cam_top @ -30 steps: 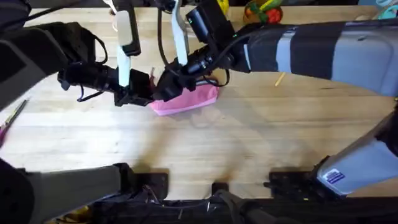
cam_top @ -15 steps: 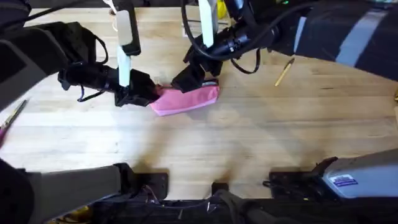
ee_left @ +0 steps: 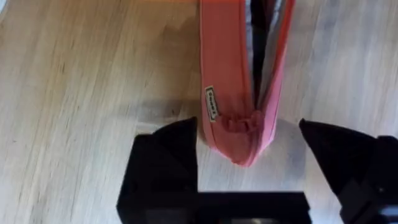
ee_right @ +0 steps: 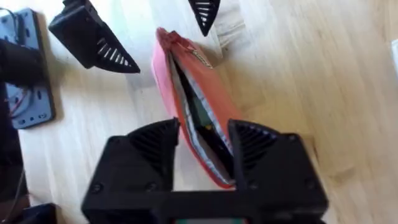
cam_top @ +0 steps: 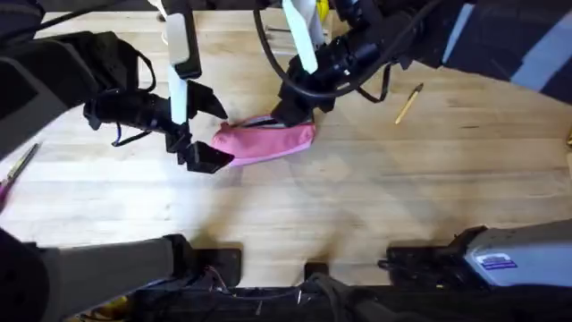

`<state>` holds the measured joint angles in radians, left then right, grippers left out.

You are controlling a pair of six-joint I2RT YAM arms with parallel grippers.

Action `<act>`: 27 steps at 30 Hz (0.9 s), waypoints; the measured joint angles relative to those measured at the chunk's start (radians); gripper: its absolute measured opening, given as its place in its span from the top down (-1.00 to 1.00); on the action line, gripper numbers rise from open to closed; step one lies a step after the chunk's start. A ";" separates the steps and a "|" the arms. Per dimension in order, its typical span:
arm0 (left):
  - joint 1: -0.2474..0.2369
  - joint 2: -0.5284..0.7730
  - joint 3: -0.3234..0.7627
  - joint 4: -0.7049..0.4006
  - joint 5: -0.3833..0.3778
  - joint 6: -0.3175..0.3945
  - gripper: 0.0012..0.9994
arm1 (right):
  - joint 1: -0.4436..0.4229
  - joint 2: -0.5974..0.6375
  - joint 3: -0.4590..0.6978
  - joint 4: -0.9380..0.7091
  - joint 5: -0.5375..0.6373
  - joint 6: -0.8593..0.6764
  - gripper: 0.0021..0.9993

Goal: Unzip the bag, pick up the pens from the table one at a time and place them inside, then zip the bag closed.

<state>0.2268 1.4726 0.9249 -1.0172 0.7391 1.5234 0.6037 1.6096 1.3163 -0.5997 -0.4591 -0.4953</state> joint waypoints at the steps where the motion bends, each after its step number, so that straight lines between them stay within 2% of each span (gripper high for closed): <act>1: 0.000 0.000 0.000 0.001 -0.001 0.000 -0.94 | 0.000 0.000 0.010 -0.002 0.010 -0.017 0.31; 3: 0.000 0.000 0.001 -0.004 -0.003 0.000 -0.94 | 0.000 0.000 0.026 0.003 0.023 -0.045 0.84; 4: 0.000 0.000 0.004 -0.014 -0.003 0.000 -0.94 | 0.000 0.000 0.031 0.006 0.027 -0.061 0.92; 9: 0.017 -0.008 0.061 -0.105 -0.025 0.000 -0.95 | 0.000 0.000 0.034 -0.008 0.041 -0.152 0.95; 16: 0.091 -0.090 0.176 -0.218 -0.064 0.000 -0.95 | 0.015 0.031 0.036 -0.008 0.048 -0.277 0.95; 23: 0.173 -0.142 0.191 -0.269 -0.074 0.000 -0.95 | 0.073 0.108 0.036 -0.009 0.051 -0.314 0.94; 27: 0.192 -0.143 0.191 -0.284 -0.079 0.000 -0.95 | 0.085 0.147 0.036 -0.007 0.051 -0.321 0.94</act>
<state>0.4183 1.3293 1.1156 -1.3010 0.6605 1.5234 0.6884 1.7564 1.3521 -0.6071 -0.4076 -0.8162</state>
